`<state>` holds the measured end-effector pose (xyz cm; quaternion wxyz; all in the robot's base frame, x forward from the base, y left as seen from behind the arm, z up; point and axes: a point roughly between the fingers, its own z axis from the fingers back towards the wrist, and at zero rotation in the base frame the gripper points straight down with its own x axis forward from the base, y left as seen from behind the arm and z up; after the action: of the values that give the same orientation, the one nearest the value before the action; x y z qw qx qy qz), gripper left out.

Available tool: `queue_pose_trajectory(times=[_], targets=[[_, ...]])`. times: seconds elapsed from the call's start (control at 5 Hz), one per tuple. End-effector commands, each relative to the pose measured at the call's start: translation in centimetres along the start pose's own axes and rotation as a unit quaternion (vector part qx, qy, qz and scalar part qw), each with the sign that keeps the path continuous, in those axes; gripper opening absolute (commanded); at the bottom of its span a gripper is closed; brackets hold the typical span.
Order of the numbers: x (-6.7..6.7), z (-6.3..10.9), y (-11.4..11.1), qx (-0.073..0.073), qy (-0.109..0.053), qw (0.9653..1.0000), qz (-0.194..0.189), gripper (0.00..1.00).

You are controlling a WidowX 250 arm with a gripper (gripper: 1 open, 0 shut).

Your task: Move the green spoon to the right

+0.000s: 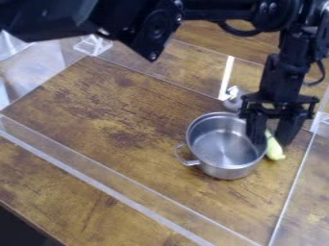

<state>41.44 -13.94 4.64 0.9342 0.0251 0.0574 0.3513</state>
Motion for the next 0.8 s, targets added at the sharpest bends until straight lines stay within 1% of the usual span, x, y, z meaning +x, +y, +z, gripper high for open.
queue_pose_trajectory(times=[0.0,0.2,0.4,0.6], targets=[[1.2,4.0,0.1,-0.036,-0.011,0.9992,0.017,1.0],[2.3,4.5,1.5,-0.037,-0.009,0.9984,0.041,1.0],[3.4,4.8,2.8,-0.038,-0.007,0.997,0.068,1.0],[3.7,4.7,3.3,-0.035,-0.008,0.9971,0.068,1.0]])
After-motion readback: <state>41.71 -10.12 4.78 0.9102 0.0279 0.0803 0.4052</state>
